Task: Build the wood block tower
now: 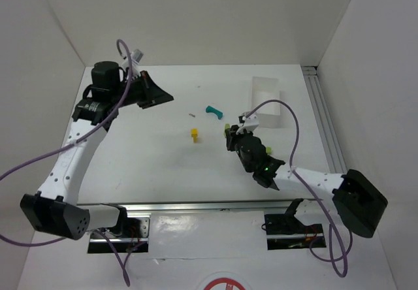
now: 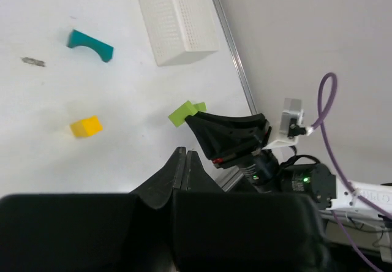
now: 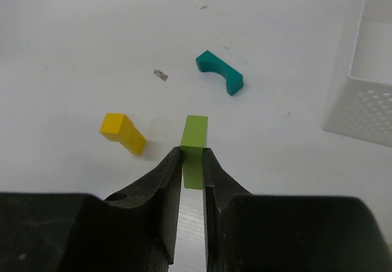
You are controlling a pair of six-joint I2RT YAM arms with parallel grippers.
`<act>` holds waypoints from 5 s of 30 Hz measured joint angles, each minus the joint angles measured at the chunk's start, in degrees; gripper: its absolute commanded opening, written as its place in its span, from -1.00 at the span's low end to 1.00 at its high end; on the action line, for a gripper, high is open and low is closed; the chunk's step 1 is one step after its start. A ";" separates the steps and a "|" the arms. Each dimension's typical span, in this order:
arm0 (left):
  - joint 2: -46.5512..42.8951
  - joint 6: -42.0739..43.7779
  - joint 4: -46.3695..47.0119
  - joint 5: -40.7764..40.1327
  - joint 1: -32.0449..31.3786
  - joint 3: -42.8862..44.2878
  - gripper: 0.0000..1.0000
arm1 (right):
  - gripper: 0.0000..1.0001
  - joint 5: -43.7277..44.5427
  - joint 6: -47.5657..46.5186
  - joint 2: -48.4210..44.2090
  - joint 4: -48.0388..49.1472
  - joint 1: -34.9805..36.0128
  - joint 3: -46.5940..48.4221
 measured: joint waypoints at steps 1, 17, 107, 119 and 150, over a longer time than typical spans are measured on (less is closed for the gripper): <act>-1.25 1.03 -1.55 -0.81 1.11 0.68 -1.00 | -0.73 2.47 -0.66 2.01 2.56 0.98 -0.20; -4.15 7.48 -12.59 -1.09 9.46 -0.70 -1.00 | -0.73 14.43 -0.52 24.28 19.54 5.25 3.02; -3.26 10.21 -12.98 1.88 12.46 -2.89 -1.00 | -0.21 14.29 7.89 40.98 15.96 4.74 13.81; -3.26 10.21 -12.98 1.88 12.48 -2.89 -1.00 | -0.42 15.56 8.26 40.98 14.75 4.74 13.81; -3.26 10.21 -12.98 1.90 12.48 -2.89 -1.00 | -0.48 18.51 8.57 41.29 9.20 7.15 17.77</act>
